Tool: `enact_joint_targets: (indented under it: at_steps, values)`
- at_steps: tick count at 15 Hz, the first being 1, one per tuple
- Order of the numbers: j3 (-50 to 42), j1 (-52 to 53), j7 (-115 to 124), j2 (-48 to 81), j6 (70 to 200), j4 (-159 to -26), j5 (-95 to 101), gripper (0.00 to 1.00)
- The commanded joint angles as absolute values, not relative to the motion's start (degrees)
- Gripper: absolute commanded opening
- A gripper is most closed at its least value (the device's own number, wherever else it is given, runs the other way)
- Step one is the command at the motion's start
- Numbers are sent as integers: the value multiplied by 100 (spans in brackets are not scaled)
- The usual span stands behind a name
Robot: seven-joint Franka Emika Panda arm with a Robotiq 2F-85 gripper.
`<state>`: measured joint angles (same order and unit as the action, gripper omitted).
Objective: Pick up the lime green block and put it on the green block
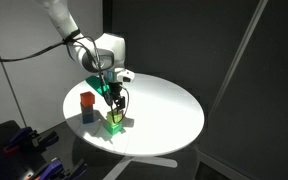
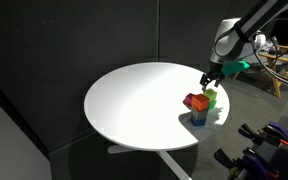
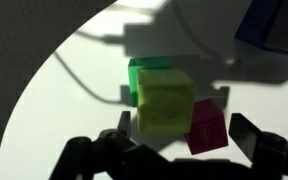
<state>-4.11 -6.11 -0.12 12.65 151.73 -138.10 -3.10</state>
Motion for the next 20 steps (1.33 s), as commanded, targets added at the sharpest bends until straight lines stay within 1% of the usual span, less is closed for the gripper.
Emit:
enact_joint_targets:
  at_steps: [1, 5, 20]
  values:
    - [-425, -518, 164, 768, 14413, -13796, -294, 100]
    - [-416, -393, 481, 267, 13532, -13801, -88, 100]
    - [45, -27, 511, -1218, 11900, -14209, 378, 100]
